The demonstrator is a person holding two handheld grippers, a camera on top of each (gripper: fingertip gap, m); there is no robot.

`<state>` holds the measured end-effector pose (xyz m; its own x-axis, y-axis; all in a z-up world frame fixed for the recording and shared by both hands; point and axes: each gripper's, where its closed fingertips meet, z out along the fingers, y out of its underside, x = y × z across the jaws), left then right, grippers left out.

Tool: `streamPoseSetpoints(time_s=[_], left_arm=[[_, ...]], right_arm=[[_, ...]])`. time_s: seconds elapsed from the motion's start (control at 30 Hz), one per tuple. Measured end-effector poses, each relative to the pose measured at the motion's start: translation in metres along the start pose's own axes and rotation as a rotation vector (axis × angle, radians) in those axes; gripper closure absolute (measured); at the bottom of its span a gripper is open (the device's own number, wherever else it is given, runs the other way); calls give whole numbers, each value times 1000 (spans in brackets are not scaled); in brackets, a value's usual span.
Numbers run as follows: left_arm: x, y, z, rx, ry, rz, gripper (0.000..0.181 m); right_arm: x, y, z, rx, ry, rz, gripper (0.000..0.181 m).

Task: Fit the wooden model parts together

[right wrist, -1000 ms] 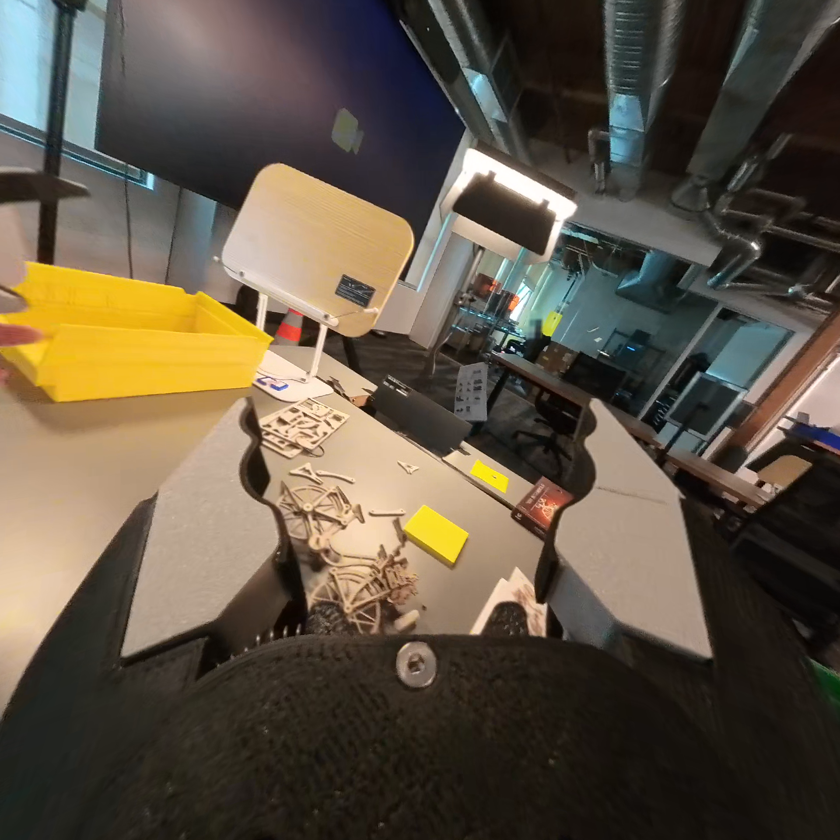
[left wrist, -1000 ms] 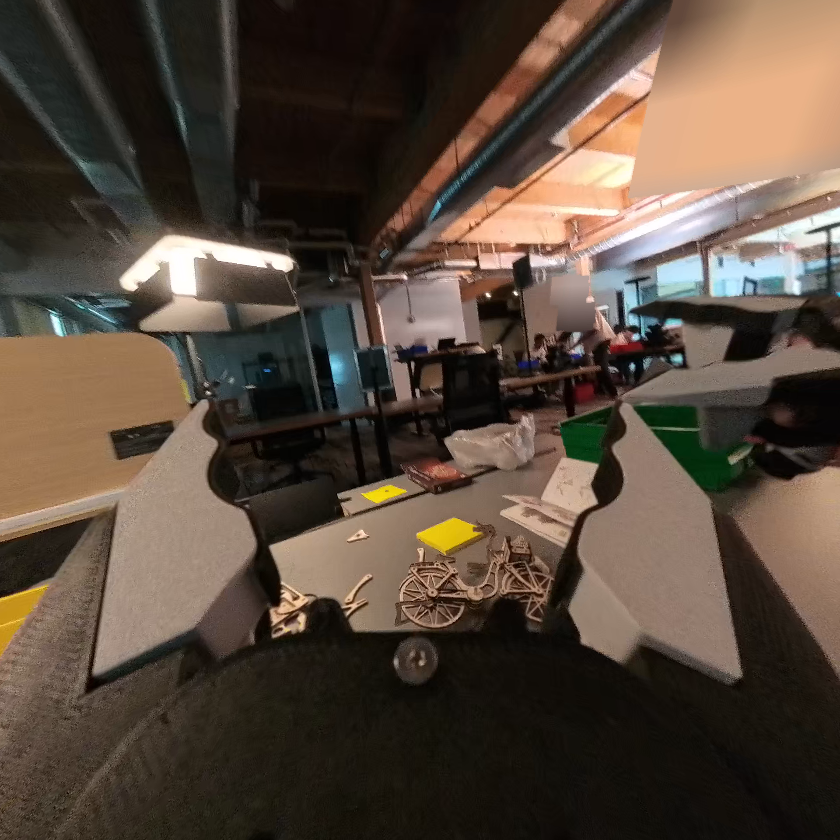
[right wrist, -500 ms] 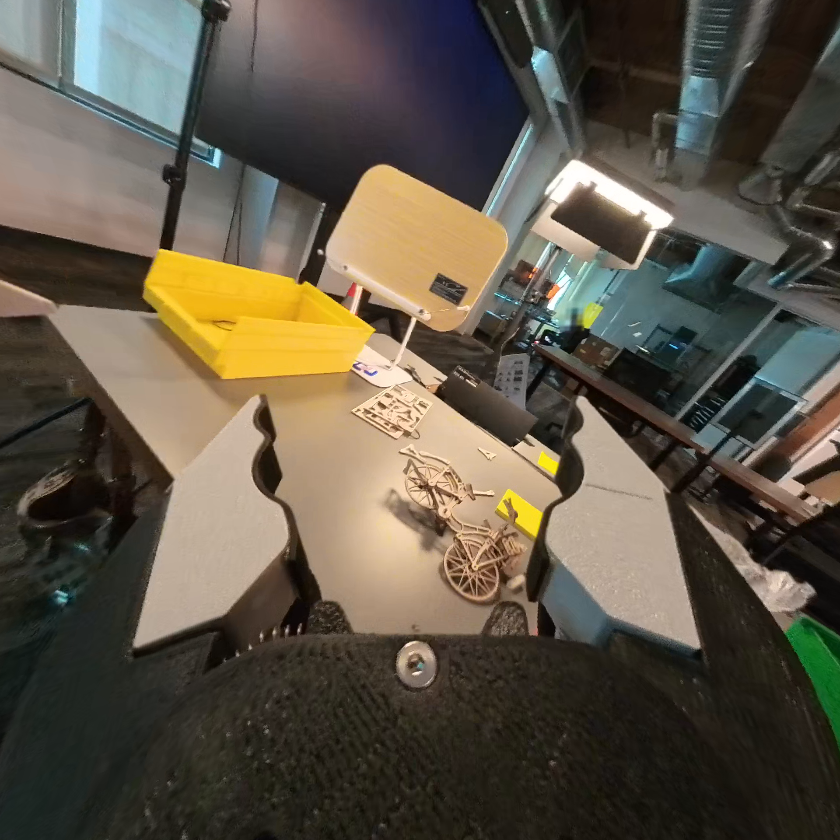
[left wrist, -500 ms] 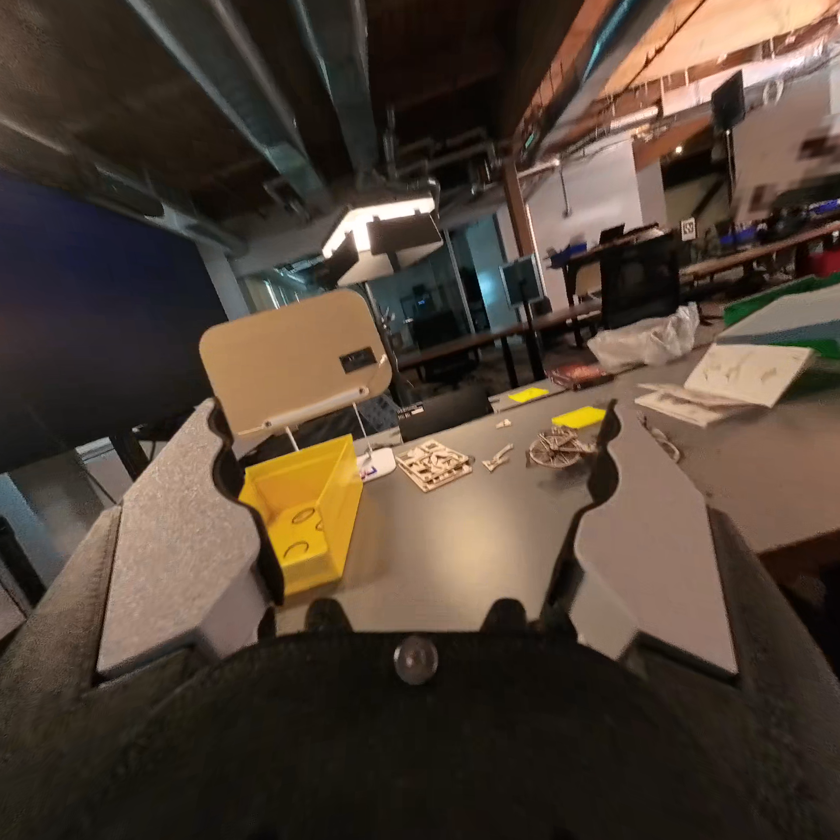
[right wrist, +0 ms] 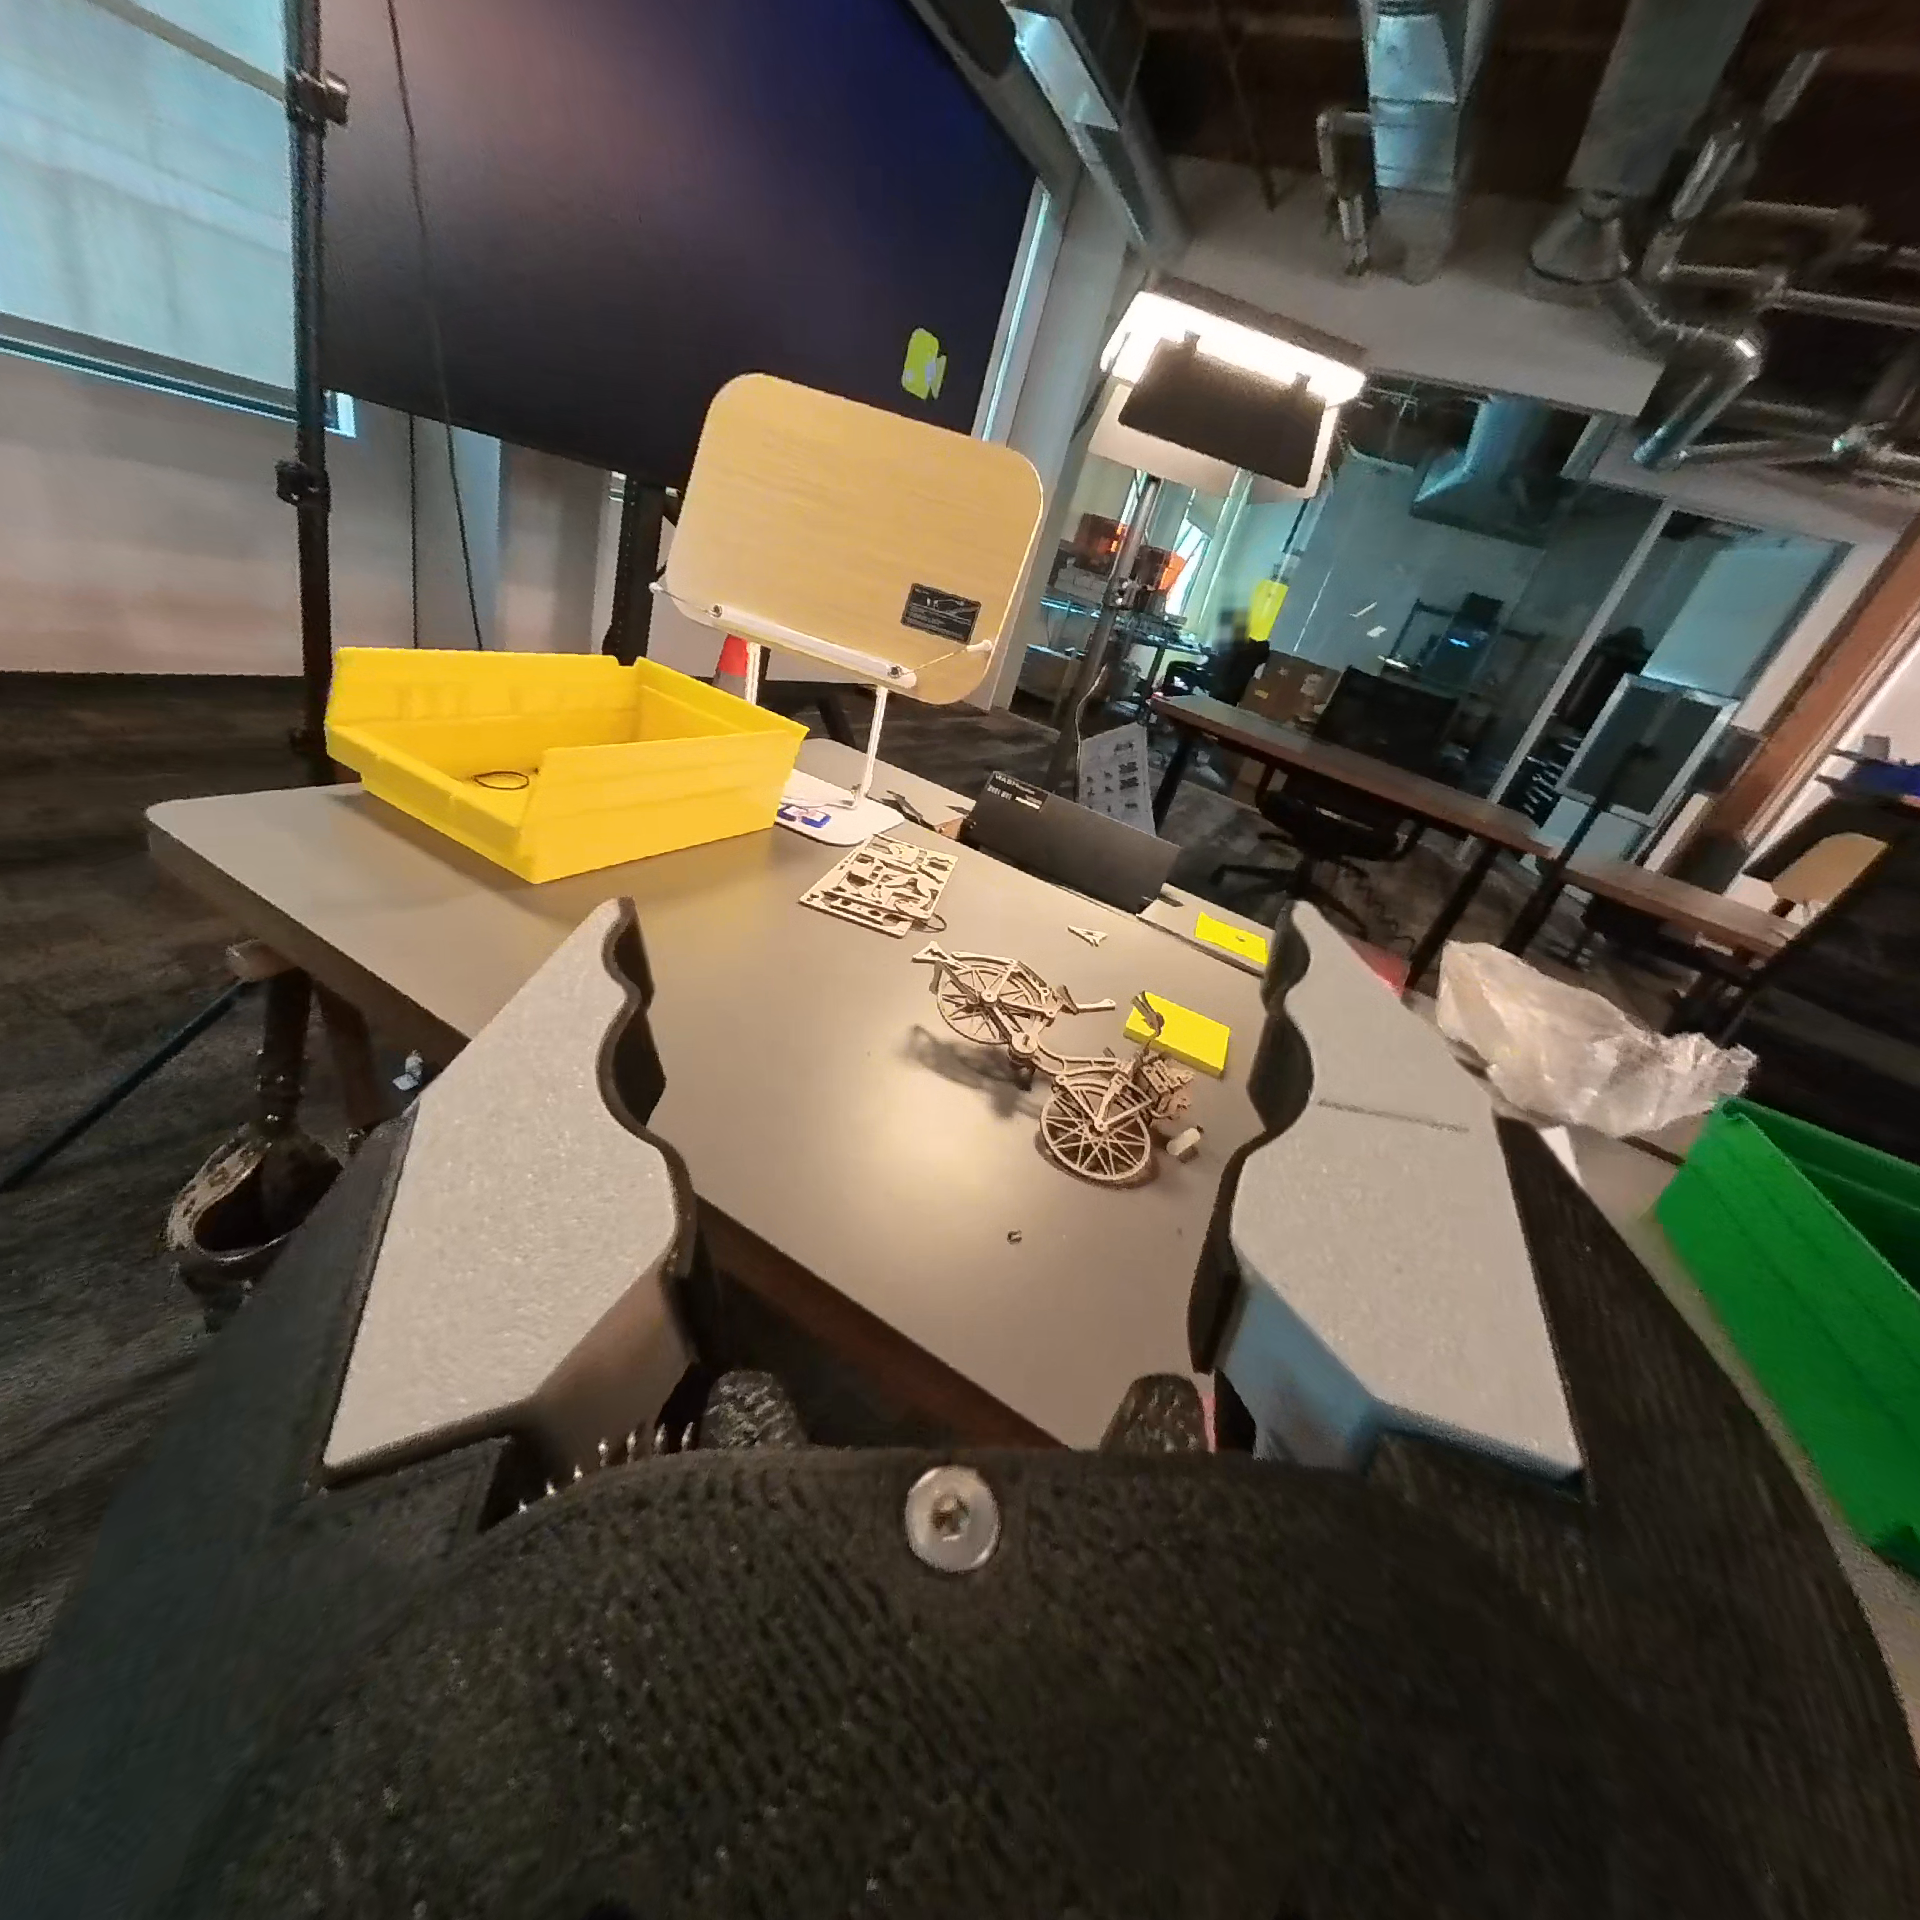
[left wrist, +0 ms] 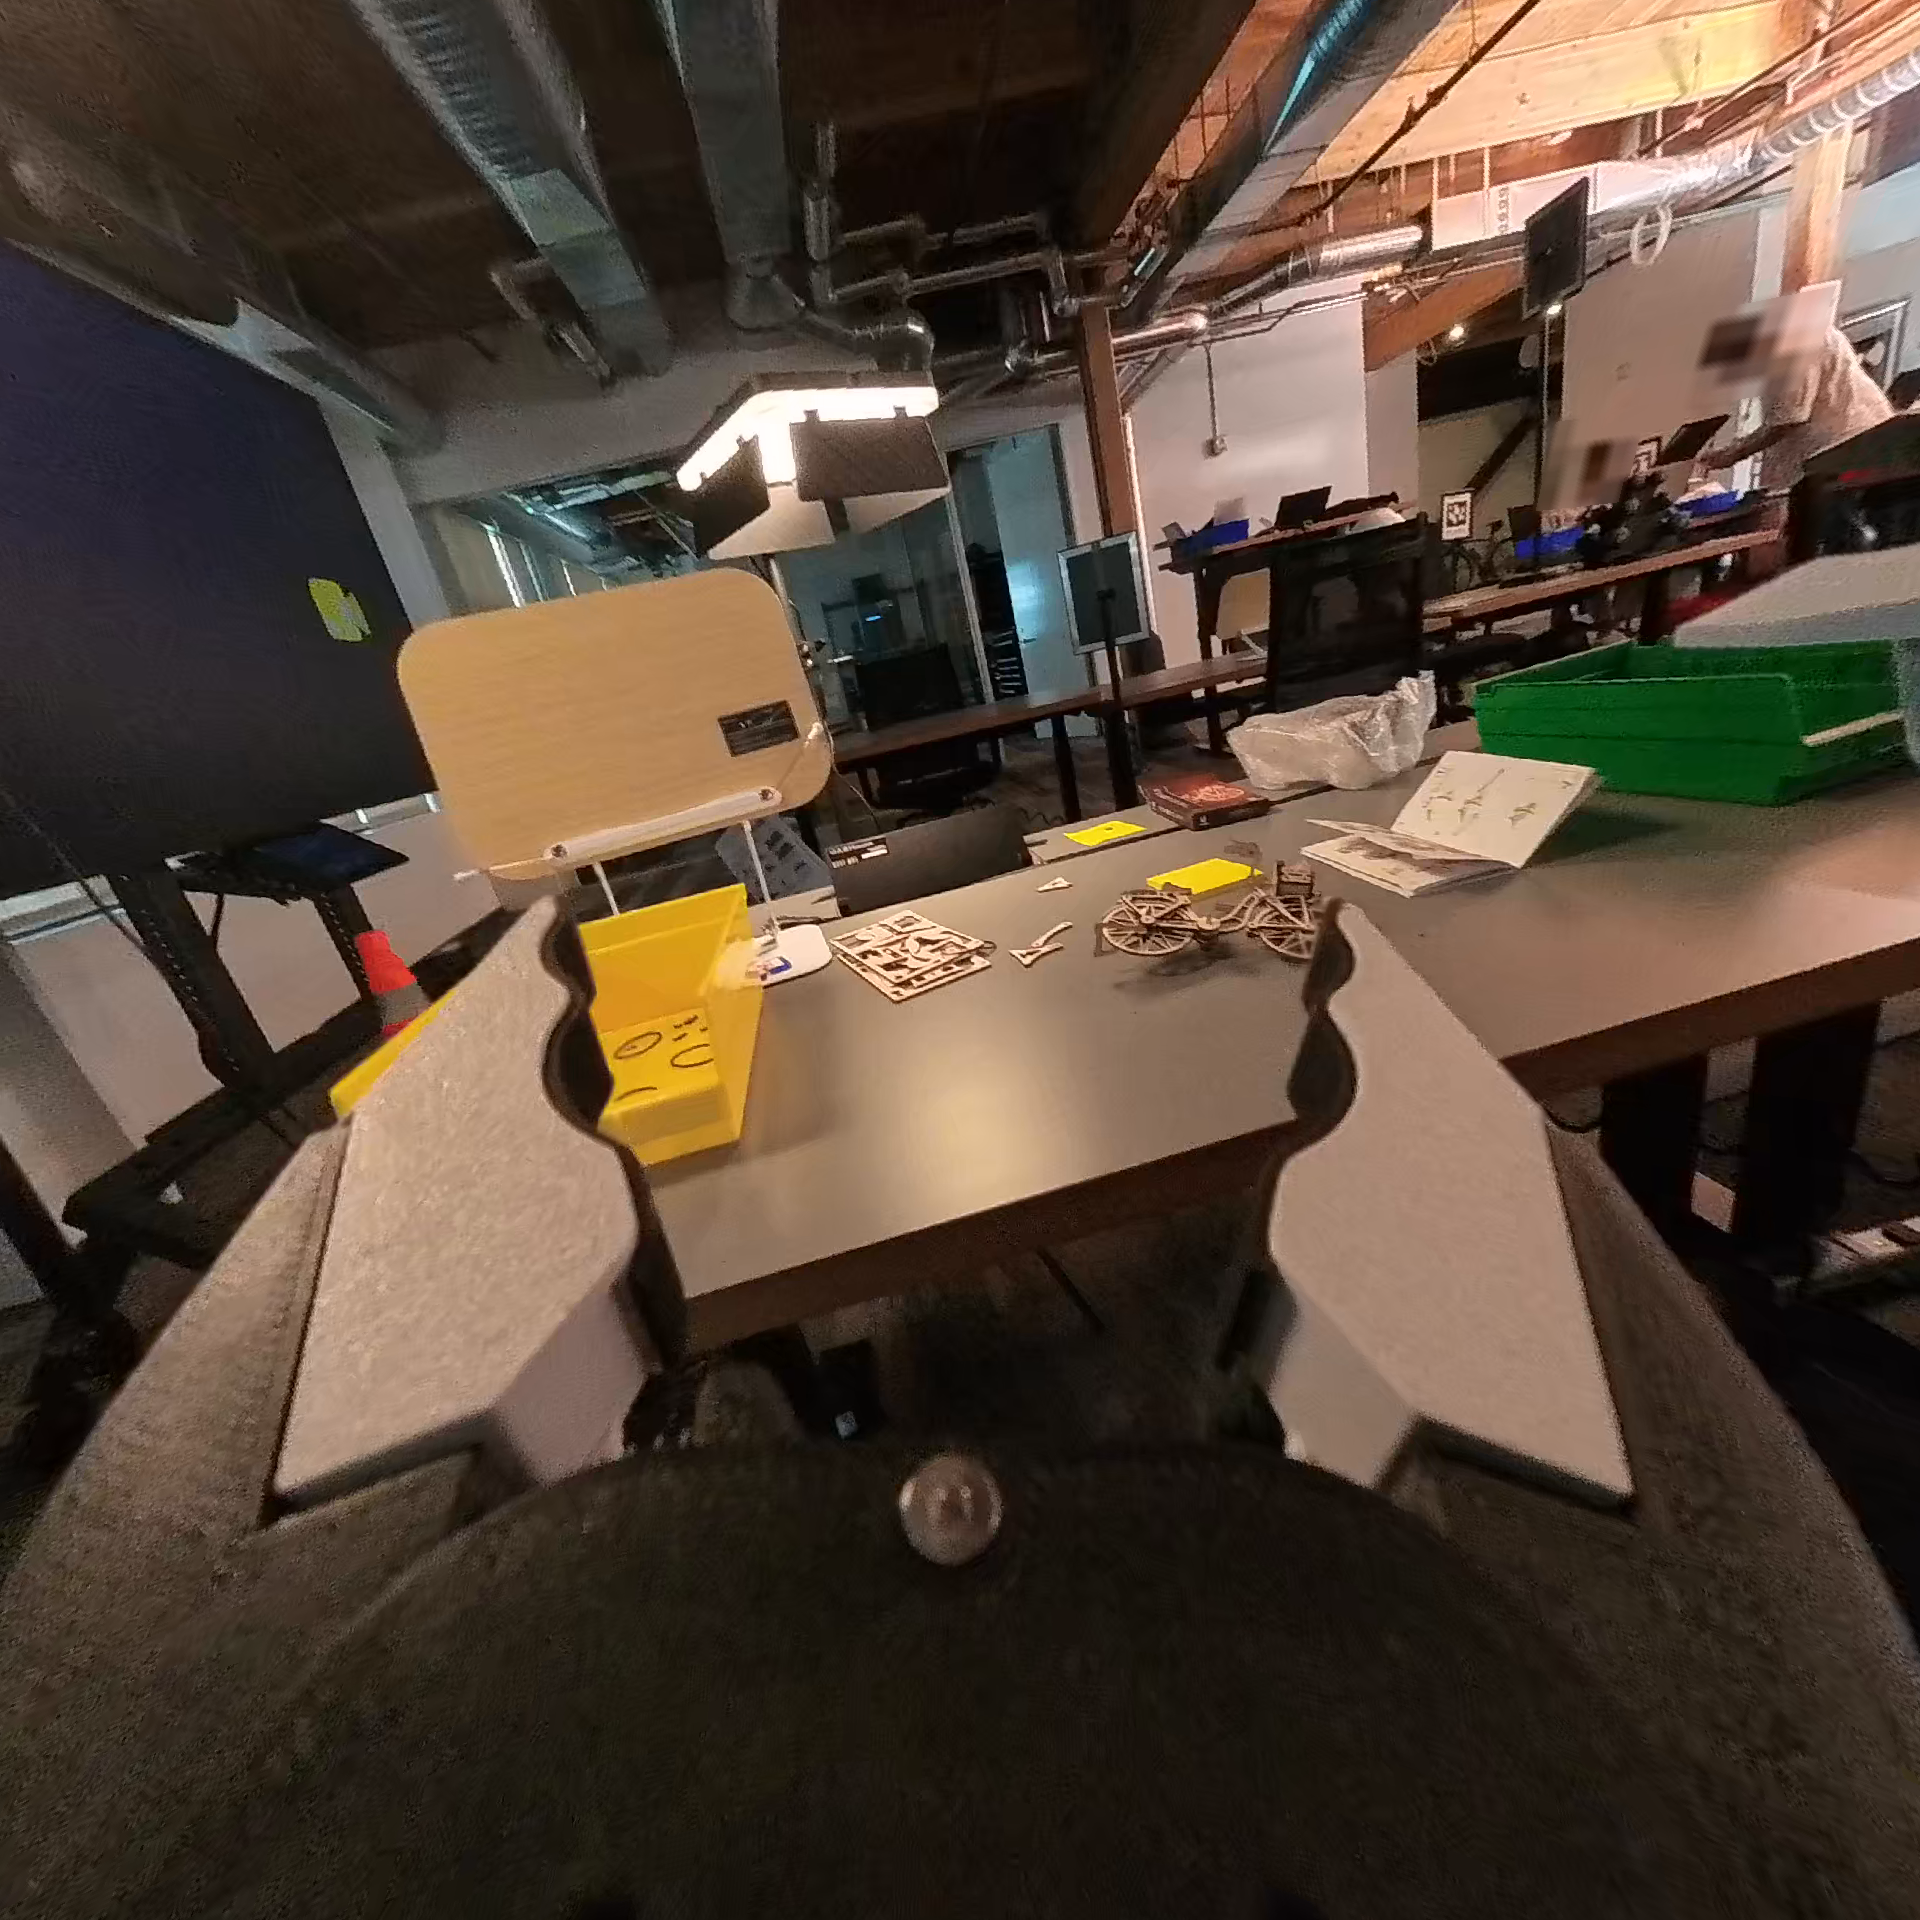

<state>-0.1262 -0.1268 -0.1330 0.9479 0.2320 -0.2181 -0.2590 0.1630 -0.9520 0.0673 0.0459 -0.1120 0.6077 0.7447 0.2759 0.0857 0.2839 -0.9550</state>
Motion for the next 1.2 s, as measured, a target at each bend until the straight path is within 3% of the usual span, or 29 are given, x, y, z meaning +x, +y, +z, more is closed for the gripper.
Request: streamPoseSetpoints(time_s=[0.13, 0.23, 0.33, 0.43, 0.57, 0.77, 0.9, 1.03, 1.1, 1.2], left_arm=[[4, 5, 3, -12, 16, -7, 49], [14, 1, 23, 46, 46, -7, 49], [21, -9, 60, 161, 80, -4, 52], [22, -6, 117, 227, 126, -76, 69], [24, 30, 225, 204, 213, -146, 105], [35, 102, 405, 77, 371, -236, 111], [36, 142, 495, 44, 375, -177, 115], [28, 182, 536, 17, 337, -209, 121], [28, 196, 536, 20, 335, -213, 124], [30, 196, 530, 7, 367, -265, 125]], right_arm=[[4, 5, 3, -30, 4, 35, 67], [8, 12, 15, -22, -46, 79, 69], [20, 27, 40, -46, -120, 118, 78], [51, 48, 77, -90, -160, 109, 95], [98, 75, 150, -152, -236, 97, 105], [146, 103, 272, -218, -361, -75, 126], [188, 138, 350, -294, -366, -94, 141], [237, 193, 427, -448, -344, 4, 161], [257, 222, 465, -538, -330, 62, 172], [272, 269, 513, -715, -334, 202, 173]])
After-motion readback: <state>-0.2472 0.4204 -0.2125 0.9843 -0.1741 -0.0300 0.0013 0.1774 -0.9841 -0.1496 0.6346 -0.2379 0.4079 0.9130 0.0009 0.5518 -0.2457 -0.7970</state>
